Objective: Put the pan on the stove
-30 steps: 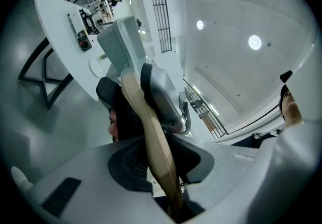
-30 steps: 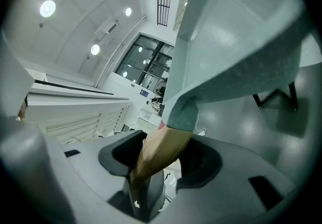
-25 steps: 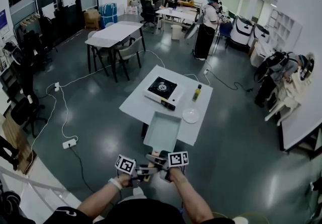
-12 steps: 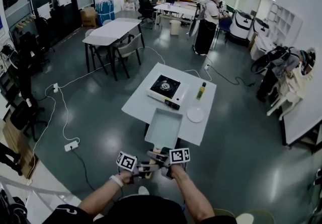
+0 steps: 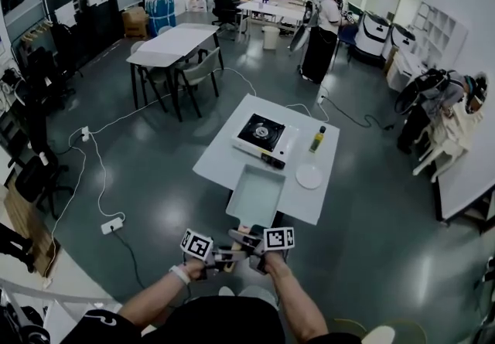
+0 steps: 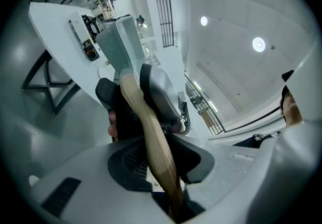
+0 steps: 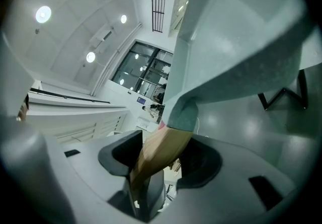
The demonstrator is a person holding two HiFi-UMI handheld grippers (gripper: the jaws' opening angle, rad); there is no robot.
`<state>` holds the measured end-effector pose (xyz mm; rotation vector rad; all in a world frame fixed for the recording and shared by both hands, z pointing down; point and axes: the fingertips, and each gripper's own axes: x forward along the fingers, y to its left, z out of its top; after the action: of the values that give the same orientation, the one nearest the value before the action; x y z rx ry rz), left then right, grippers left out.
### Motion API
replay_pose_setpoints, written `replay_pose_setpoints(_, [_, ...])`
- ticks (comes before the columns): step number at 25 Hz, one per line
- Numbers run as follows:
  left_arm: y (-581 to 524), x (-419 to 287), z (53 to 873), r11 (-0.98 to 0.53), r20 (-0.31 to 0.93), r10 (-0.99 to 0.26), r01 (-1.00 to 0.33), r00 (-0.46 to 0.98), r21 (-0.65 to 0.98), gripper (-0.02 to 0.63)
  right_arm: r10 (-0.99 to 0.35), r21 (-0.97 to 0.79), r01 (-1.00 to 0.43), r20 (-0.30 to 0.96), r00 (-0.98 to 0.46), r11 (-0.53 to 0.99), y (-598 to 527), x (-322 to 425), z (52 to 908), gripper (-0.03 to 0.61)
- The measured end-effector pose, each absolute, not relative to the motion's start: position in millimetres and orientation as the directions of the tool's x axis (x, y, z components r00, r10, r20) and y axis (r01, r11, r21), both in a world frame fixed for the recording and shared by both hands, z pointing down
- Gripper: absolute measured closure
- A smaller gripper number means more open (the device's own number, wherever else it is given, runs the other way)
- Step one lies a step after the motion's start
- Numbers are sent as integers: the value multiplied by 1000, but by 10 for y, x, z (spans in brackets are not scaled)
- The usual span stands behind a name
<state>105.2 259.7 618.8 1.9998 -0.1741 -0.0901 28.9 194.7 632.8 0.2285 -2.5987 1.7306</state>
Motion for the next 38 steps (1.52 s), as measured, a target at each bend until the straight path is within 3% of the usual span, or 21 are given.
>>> replay_pose_setpoints(4, [2534,970,6239,-398,20,-159,-82,987,914,525,-128,-941,-145,110,-986,305,1917,225,6401,376])
replay_pose_setpoints(7, [2542,927,6300,-291,25,-170,-75,985,954,525,-125,-926,-140,102,-987,349,1839,177,6420,376])
replay_pose_setpoints(11, [2436,898,6319,-315,23,-163,-74,986,946,525,-137,-946,-156,121,-983,285,1773,166,6496,376])
replay_pose_setpoints(16, [2191,903,6361,-387,16,-152,-74,988,919,525,-120,-932,-115,77,-990,343,1551,130,6494,376])
replay_pose_setpoints(20, [1985,888,6470,-249,32,-173,-75,984,966,525,-127,-941,-166,134,-983,295,1287,161,6653,376])
replay_pose_setpoints(24, [1693,880,6550,-166,41,-181,-72,983,983,525,-111,-938,-98,64,-992,332,952,96,6616,376])
replay_pose_setpoints(28, [1263,855,6577,-272,49,-159,-92,986,958,525,-132,-953,-167,137,-982,254,600,144,6757,376])
replay_pose_setpoints(32, [997,865,6585,-98,48,-168,-65,985,993,525,-143,-952,-176,144,-979,249,232,157,6777,376])
replay_pose_setpoints(35, [701,858,6601,-182,61,-153,-88,986,979,525,-148,-950,-185,152,-977,251,-19,177,6785,376])
replay_pose_setpoints(38, [526,860,6585,-110,55,-157,-73,986,991,525,-151,-947,-185,148,-977,264,-244,167,6756,374])
